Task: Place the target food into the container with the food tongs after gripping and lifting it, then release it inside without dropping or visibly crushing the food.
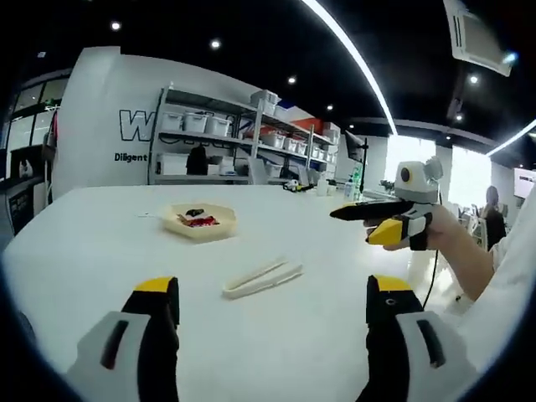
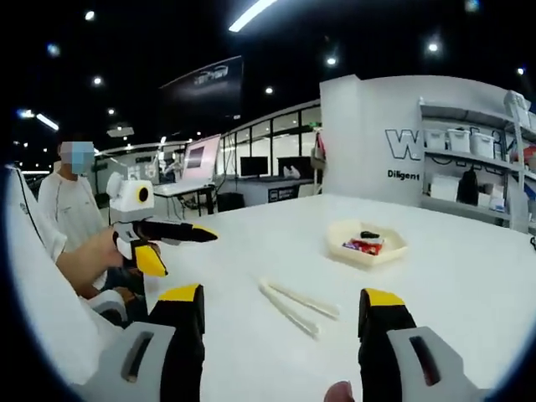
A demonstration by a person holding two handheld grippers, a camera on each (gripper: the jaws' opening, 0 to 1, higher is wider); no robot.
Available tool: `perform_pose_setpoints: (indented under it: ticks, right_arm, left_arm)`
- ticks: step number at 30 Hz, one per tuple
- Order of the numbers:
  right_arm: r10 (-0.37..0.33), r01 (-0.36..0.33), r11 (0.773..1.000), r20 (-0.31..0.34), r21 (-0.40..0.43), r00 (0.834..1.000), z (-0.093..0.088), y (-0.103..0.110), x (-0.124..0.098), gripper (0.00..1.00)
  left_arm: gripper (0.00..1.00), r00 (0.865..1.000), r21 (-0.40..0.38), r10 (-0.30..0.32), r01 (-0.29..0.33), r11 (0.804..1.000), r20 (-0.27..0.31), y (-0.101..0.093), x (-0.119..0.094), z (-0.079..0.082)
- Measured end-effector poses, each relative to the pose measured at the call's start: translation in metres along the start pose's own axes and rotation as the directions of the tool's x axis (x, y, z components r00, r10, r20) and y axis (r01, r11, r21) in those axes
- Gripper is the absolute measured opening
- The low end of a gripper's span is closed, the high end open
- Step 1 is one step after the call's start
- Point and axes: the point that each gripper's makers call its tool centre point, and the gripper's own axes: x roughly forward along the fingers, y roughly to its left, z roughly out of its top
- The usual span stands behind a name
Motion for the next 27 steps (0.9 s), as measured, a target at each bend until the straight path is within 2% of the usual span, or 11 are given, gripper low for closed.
perform_pose_setpoints:
  ticks: [2,5,11,18,22,27]
  right_arm:
    - [-0.01,0.01,1.0,-0.031,0.005,0.999,-0.002,0.0,0.0,0.72]
    - [-0.03,0.03,1.0,-0.048,0.005,0.998,-0.002,-0.002,0.002,0.76]
    - [-0.049,0.051,0.998,-0.051,0.027,0.998,0.0,-0.006,0.003,0.78]
    - [-0.092,0.094,0.995,-0.056,0.03,0.994,0.007,-0.011,0.0,0.86]
    - [-0.094,0.096,0.995,-0.064,0.031,0.993,0.009,-0.01,-0.001,0.87]
    - [-0.088,0.091,0.995,-0.077,0.04,0.993,0.009,-0.009,0.0,0.89]
  left_arm:
    - [0.92,1.0,-0.005,0.004,-0.004,1.0,-0.009,0.001,0.001,0.001]
    - [0.92,1.0,-0.033,0.008,-0.008,0.999,-0.012,0.003,0.001,0.004]
    - [0.97,1.0,-0.058,0.029,-0.028,0.998,0.011,0.005,0.001,0.017]
    - [0.99,0.999,-0.053,0.047,-0.047,0.997,-0.017,0.006,0.004,0.019]
    - [0.99,0.998,-0.06,0.056,-0.056,0.997,-0.006,0.007,0.003,0.026]
    - [0.99,0.998,-0.075,0.06,-0.061,0.995,-0.007,0.008,0.003,0.028]
